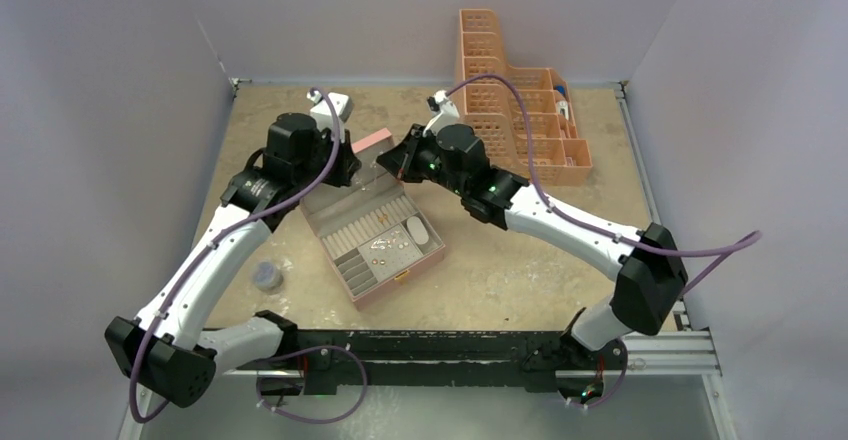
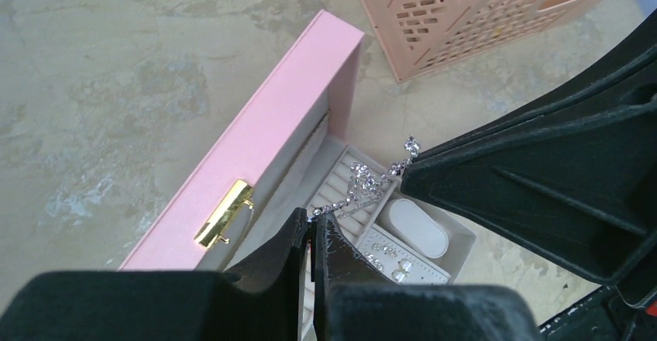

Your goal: Organize the mixed jewelry

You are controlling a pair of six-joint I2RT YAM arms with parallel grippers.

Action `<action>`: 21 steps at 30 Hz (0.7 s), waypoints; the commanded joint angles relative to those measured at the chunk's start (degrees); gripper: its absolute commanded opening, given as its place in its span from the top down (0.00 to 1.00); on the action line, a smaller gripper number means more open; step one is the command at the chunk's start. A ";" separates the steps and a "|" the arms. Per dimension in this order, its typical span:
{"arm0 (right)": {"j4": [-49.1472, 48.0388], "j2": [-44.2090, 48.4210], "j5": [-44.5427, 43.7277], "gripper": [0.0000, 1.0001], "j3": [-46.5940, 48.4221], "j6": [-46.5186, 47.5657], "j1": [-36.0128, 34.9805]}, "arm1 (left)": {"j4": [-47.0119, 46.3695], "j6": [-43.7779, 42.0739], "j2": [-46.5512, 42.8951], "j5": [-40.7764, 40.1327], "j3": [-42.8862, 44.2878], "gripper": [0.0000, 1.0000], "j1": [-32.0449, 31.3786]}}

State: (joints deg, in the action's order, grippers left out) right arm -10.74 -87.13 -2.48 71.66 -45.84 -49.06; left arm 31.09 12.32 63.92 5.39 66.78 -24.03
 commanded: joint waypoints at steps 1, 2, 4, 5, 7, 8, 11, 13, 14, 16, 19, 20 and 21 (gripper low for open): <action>-4.55 -1.20 -1.01 1.00 0.42 -1.32 0.76 | 2.41 -1.94 1.82 -3.39 3.81 1.00 0.04; -4.89 -1.63 -0.89 1.00 0.44 -1.54 0.87 | 2.33 -1.95 2.16 -3.74 4.01 1.00 0.06; -5.44 -2.48 -0.66 1.00 0.59 -1.93 1.01 | 2.22 -2.01 2.98 -5.07 4.50 1.00 0.04; -5.62 -2.84 -0.54 1.00 0.68 -2.07 0.99 | 2.30 -2.03 3.56 -5.23 4.85 1.00 0.04; -5.98 -3.52 -0.51 1.00 0.86 -2.31 1.06 | 2.76 -1.78 4.67 -7.60 5.73 1.00 -0.04; -6.15 -3.88 -0.51 1.00 1.00 -2.43 1.15 | 2.90 -1.51 5.17 -8.34 6.07 1.00 -0.05; -6.60 -4.63 -0.75 1.00 1.43 -2.74 1.24 | 2.92 -0.33 6.16 -9.90 6.63 1.00 -0.18; -6.71 -5.07 -1.14 1.00 1.78 -2.78 1.28 | 2.80 0.77 6.72 -10.61 6.86 1.00 -0.50; -6.74 -5.26 -1.26 1.00 1.96 -2.82 1.33 | 2.75 1.50 6.96 -11.03 7.00 1.00 -0.82; -6.90 -5.70 -1.51 1.00 2.21 -2.79 1.34 | 2.32 3.76 7.45 -11.28 6.98 1.00 -1.30; -7.26 -6.32 -1.92 1.00 2.46 -2.85 1.42 | 2.27 7.17 8.24 -13.18 7.21 1.00 -2.54; -7.39 -6.56 -2.01 1.00 2.64 -2.91 1.48 | 2.42 8.18 8.44 -14.31 7.22 1.00 -3.04; -7.55 -6.70 -2.19 1.00 2.73 -3.00 1.43 | 2.54 9.31 8.71 -15.42 7.22 1.00 -3.77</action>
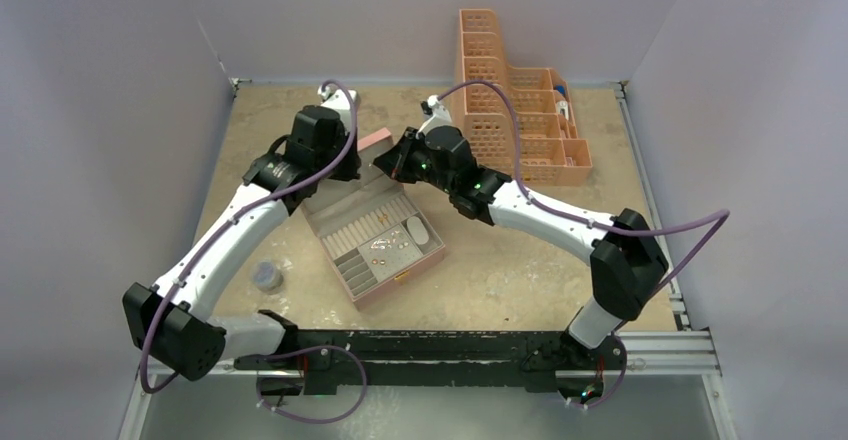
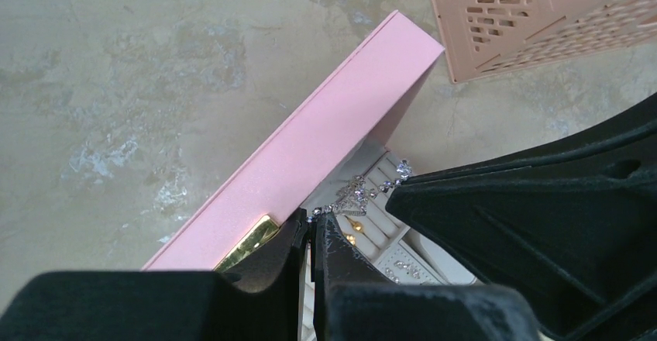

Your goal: Organize the mixed jewelry

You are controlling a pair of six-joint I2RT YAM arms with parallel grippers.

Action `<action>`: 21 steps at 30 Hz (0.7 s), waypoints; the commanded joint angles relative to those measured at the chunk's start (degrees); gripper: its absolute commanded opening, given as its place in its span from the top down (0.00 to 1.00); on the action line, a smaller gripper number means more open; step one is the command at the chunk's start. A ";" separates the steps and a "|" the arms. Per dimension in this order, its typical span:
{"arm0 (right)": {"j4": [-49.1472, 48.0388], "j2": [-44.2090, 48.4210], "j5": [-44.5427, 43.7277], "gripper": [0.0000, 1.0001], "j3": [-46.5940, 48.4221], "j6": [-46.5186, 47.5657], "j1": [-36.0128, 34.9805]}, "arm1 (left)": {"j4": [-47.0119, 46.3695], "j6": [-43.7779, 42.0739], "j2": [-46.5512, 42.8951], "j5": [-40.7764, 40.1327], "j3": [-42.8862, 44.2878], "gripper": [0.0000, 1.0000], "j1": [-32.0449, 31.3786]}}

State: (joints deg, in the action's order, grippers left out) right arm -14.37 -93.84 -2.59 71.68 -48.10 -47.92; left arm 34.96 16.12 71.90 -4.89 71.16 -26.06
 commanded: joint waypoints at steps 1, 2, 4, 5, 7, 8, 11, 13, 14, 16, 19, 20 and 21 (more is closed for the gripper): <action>-4.18 -0.16 -2.23 1.00 2.76 -0.70 0.32 | -1.20 6.37 0.97 -6.40 2.77 1.00 -2.35; -4.38 -0.26 -2.43 1.00 2.83 -0.73 0.36 | -1.02 7.37 1.35 -7.47 2.87 1.00 -3.07; -4.87 -0.58 -2.68 1.00 3.06 -0.56 0.45 | 0.09 9.23 2.09 -12.92 3.37 1.00 -5.12; -5.14 -0.76 -2.72 1.00 3.17 -0.51 0.46 | 0.78 10.26 2.37 -15.24 3.73 1.00 -5.91; -5.55 -1.05 -2.74 1.00 3.48 -0.07 0.54 | 1.25 11.52 2.54 -17.84 4.19 1.00 -6.91; -5.62 -1.12 -2.77 1.00 3.61 0.09 0.61 | 1.53 12.12 2.48 -19.37 4.36 1.00 -7.17; -6.05 -0.93 -2.57 1.00 3.63 0.84 0.81 | 2.76 13.51 2.46 -22.03 5.18 1.00 -7.41; -6.33 -0.83 -2.25 1.00 3.64 1.27 0.89 | 3.28 14.16 2.45 -22.73 5.35 1.00 -7.38; -6.44 -0.89 -1.91 1.00 3.63 1.48 0.98 | 3.66 14.57 2.52 -23.39 5.53 1.00 -7.41; -6.61 -0.98 -1.43 1.00 3.65 1.68 0.98 | 4.18 15.28 2.47 -24.70 5.81 1.00 -7.34; -7.02 -0.96 -1.02 1.00 3.43 1.82 0.99 | 4.15 15.98 2.68 -25.34 6.13 1.00 -7.38; -7.19 -1.03 -0.92 1.00 3.46 1.79 0.99 | 4.07 16.33 2.90 -25.43 6.18 1.00 -7.41; -7.24 -1.18 -0.83 1.00 3.54 1.86 0.99 | 3.94 16.70 3.16 -25.55 6.19 1.00 -7.35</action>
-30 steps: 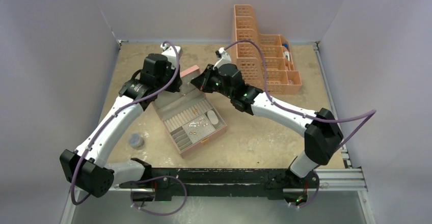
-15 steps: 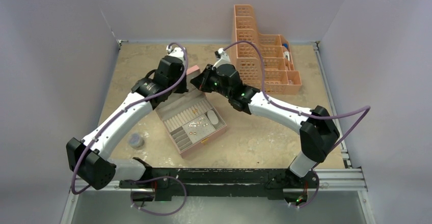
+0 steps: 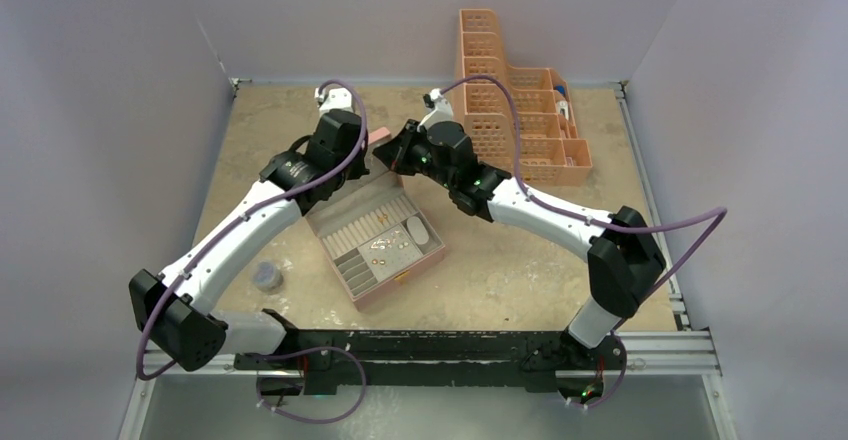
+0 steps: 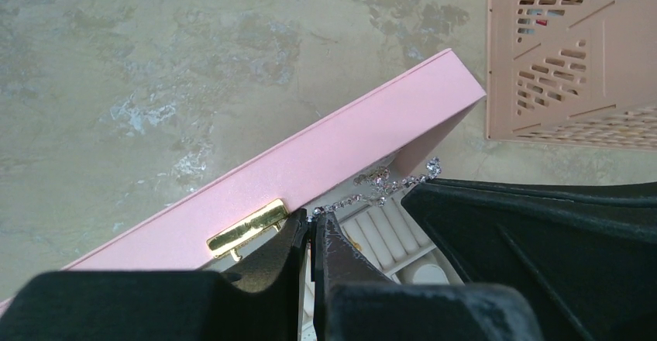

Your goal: Organize the mixed jewelry

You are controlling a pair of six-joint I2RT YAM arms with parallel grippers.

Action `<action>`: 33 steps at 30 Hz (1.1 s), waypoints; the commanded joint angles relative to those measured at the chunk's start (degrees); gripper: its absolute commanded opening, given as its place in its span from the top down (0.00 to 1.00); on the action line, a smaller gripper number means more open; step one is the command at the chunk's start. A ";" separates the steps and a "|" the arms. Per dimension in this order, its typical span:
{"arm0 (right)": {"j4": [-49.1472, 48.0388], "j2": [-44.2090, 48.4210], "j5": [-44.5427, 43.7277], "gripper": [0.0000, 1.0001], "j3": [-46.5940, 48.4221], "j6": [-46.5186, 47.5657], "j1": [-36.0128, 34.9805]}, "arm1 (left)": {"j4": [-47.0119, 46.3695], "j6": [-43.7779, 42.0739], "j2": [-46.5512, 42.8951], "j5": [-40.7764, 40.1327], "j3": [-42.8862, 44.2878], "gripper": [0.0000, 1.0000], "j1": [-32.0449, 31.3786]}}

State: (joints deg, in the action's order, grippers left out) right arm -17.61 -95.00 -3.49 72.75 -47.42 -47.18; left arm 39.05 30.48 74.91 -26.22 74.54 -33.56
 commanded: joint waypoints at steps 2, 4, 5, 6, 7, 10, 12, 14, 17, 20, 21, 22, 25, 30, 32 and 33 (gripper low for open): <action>-4.16 -0.34 0.32 1.00 2.63 1.29 0.32 | -0.35 2.98 0.72 -4.47 2.67 1.00 0.15; -4.12 -0.98 0.45 1.00 2.95 1.35 0.37 | -0.42 3.78 1.45 -4.94 2.71 1.00 0.09; -4.11 -1.20 0.50 1.00 3.08 1.38 0.33 | -0.58 4.04 1.69 -5.13 2.71 1.00 0.11; -4.11 -1.42 0.38 1.00 3.14 1.43 0.33 | -0.63 4.29 1.99 -5.60 2.79 1.00 0.08; -4.26 -1.64 0.22 1.00 3.30 1.45 0.33 | -0.75 4.69 2.13 -6.15 2.84 0.99 0.08; -4.41 -2.34 -0.11 1.00 3.91 1.45 0.33 | -2.25 5.52 2.61 -8.65 1.97 0.97 -0.18; -4.60 -2.67 -0.19 1.00 4.24 1.47 0.32 | -2.14 7.03 3.01 -10.31 1.87 0.97 -0.43; -4.63 -2.86 -0.34 1.00 4.45 1.55 0.33 | -1.90 8.33 3.06 -13.38 1.54 0.97 -1.01; -4.57 -2.99 -0.34 1.00 4.90 1.63 0.33 | -1.23 10.34 2.36 -16.58 1.11 0.97 -1.30; -4.92 -2.76 -0.59 1.00 4.96 1.63 0.33 | -2.36 11.23 1.25 -17.33 -0.08 0.97 -1.30; -5.05 -2.74 -0.70 1.00 5.02 1.58 0.31 | -3.04 11.37 1.06 -17.29 -0.46 0.97 -1.27; -5.19 -2.80 -0.81 1.00 5.03 1.55 0.33 | -3.43 11.84 1.09 -17.18 -0.61 0.97 -1.32; -5.88 -3.11 -0.69 1.00 5.39 1.50 0.33 | -4.50 12.91 1.56 -17.41 -0.46 0.95 -1.25; -6.75 -4.01 -0.43 1.00 6.43 2.80 0.33 | -4.58 15.15 3.03 -18.82 -0.40 0.95 -1.33; -7.25 -4.29 -0.45 1.00 6.72 3.33 0.34 | -4.30 16.18 3.43 -20.01 -0.72 0.95 -1.36; -7.59 -4.50 -0.29 1.00 6.97 3.66 0.33 | -4.47 16.27 3.78 -20.51 -0.86 0.95 -1.35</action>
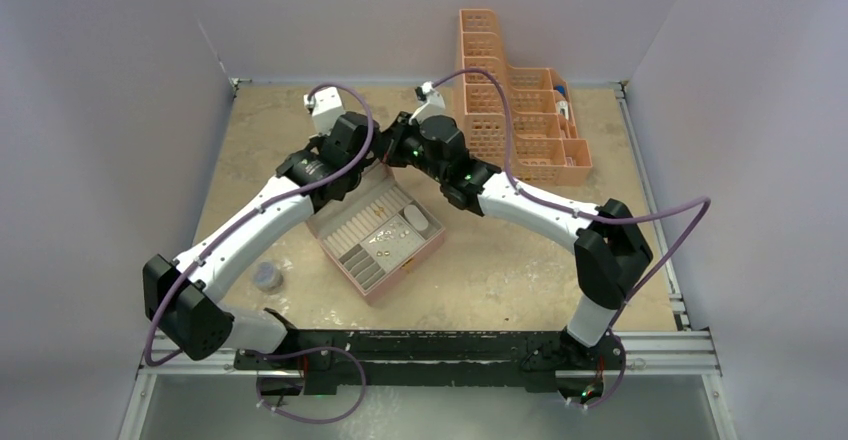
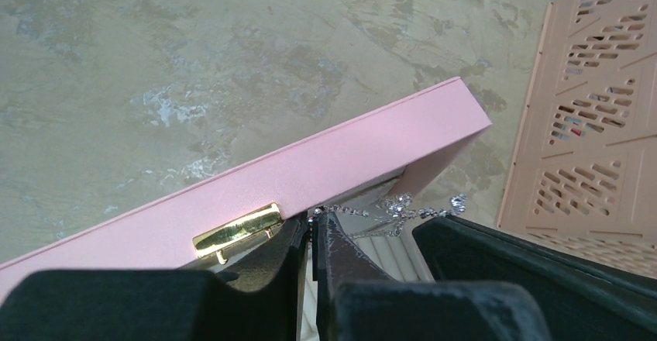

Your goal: Organize the mixed jewelry

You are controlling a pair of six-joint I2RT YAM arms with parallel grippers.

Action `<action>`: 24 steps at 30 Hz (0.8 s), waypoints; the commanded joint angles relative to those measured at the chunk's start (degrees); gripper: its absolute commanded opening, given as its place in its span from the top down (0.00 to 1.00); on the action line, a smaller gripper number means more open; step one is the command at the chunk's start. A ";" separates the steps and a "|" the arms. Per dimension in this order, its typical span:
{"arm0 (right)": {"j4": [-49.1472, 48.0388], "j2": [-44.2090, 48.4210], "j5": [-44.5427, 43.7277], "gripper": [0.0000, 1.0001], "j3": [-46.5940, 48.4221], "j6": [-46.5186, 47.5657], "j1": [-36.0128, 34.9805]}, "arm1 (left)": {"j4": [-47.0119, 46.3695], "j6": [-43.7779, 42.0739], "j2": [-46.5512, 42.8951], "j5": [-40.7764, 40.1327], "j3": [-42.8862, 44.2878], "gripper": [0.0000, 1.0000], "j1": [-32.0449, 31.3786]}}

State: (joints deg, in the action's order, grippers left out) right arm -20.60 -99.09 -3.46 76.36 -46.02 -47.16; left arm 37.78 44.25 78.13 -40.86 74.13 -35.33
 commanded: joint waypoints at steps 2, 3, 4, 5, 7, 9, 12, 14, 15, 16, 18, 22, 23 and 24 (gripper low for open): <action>-5.16 -0.87 0.07 1.00 3.73 2.59 0.32 | -2.69 3.01 1.15 -7.21 -0.36 0.94 0.30; -5.42 -1.14 0.30 1.00 3.83 2.50 0.31 | -2.48 3.23 1.30 -7.75 -0.26 0.93 0.30; -5.87 -1.31 0.88 1.00 3.88 2.51 0.31 | -2.37 3.27 1.44 -8.33 -0.28 0.93 0.32; -6.23 -1.51 1.07 1.00 3.89 2.46 0.31 | -2.32 3.26 1.52 -8.80 -0.25 0.92 0.27; -7.21 -1.70 0.98 1.00 3.49 2.39 0.31 | -1.81 3.22 1.75 -9.71 -0.21 0.92 0.16; -8.43 -1.80 1.08 1.00 2.61 2.34 0.31 | -1.20 3.29 1.72 -10.40 -0.21 0.91 0.15; -10.06 -1.97 1.64 1.00 1.39 2.44 0.26 | -0.97 2.87 1.68 -10.55 -0.15 0.90 0.01; -10.74 -1.91 2.23 1.00 0.91 2.37 0.22 | -0.82 2.55 1.53 -10.64 -0.16 0.89 0.08; -10.99 -1.83 2.31 1.00 0.89 2.34 0.22 | -0.52 2.58 1.50 -10.83 -0.14 0.89 0.09; -11.03 -1.81 2.34 1.00 0.88 2.45 0.22 | -0.30 2.67 1.38 -10.83 -0.13 0.88 0.03; -11.04 -1.81 2.63 1.00 1.14 2.67 0.22 | -0.17 2.60 1.01 -10.81 -0.21 0.88 0.04; -10.49 -1.97 3.37 1.00 2.08 3.66 0.23 | -0.15 2.77 0.16 -9.22 -0.47 0.88 0.06; -10.18 -1.91 3.38 1.00 2.28 3.72 0.22 | -0.23 2.77 -0.13 -8.07 -0.41 0.87 0.06; -10.02 -1.69 3.38 1.00 2.40 4.01 0.22 | -0.45 2.65 -0.55 -6.33 -0.50 0.86 0.04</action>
State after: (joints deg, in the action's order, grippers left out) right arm -27.53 -101.97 -1.26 77.21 -43.99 -47.18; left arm 38.15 46.94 79.92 -47.97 74.13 -35.44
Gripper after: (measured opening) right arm 0.005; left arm 0.126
